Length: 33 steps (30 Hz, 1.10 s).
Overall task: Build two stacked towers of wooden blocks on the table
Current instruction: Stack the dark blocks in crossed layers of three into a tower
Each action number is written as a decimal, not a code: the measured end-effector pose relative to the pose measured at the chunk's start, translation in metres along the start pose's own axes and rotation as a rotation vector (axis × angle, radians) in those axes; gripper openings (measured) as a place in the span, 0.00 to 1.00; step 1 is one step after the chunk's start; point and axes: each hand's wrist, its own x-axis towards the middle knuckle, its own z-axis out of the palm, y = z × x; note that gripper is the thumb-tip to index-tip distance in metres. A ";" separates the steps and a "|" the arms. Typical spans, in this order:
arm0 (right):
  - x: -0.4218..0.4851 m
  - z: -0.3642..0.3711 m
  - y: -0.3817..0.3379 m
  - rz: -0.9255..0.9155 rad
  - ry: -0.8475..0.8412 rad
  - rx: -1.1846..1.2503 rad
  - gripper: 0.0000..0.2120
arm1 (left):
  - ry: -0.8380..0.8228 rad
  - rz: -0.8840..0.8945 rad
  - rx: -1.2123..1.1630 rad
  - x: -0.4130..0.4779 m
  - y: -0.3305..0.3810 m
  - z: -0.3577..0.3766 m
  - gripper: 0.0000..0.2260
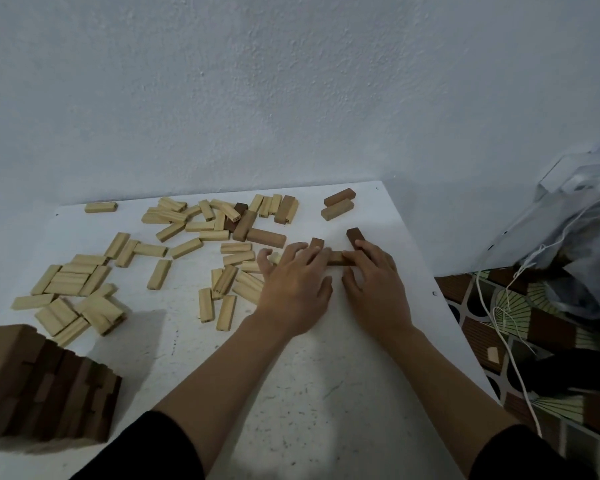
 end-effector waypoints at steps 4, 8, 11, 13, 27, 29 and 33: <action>-0.028 -0.004 -0.004 0.003 0.004 0.016 0.14 | -0.036 0.023 0.011 -0.016 0.004 -0.003 0.18; -0.061 -0.008 -0.016 -0.027 0.040 0.057 0.11 | -0.010 0.077 -0.013 -0.049 0.002 -0.004 0.16; -0.089 -0.011 -0.028 -0.040 0.079 0.128 0.10 | -0.026 0.117 -0.032 -0.080 0.001 -0.003 0.18; -0.109 -0.014 -0.040 -0.061 0.060 0.187 0.13 | -0.036 0.133 -0.063 -0.101 0.001 -0.003 0.21; -0.160 -0.017 -0.072 -0.181 -0.010 0.242 0.09 | 0.022 0.042 -0.289 -0.198 -0.021 -0.024 0.17; -0.162 -0.015 -0.078 -0.192 -0.009 0.283 0.08 | -0.001 0.035 -0.351 -0.209 -0.023 -0.028 0.19; -0.165 -0.010 -0.094 -0.245 -0.021 0.303 0.07 | -0.003 0.056 -0.407 -0.218 -0.036 -0.040 0.22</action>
